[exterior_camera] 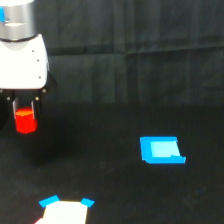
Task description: Pick up the red object from the table
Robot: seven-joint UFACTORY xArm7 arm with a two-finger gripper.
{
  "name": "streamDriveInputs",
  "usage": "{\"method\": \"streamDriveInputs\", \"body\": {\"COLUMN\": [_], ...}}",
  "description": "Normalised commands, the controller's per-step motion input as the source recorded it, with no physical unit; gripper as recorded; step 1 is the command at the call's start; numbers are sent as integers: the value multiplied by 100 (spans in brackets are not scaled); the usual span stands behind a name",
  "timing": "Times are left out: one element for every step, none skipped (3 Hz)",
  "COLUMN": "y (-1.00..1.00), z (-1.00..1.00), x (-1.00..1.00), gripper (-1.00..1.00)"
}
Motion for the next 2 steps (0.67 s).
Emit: {"method": "streamDriveInputs", "body": {"y": [71,44], "z": [23,83], "x": [-6,3], "gripper": [-72,-100]}}
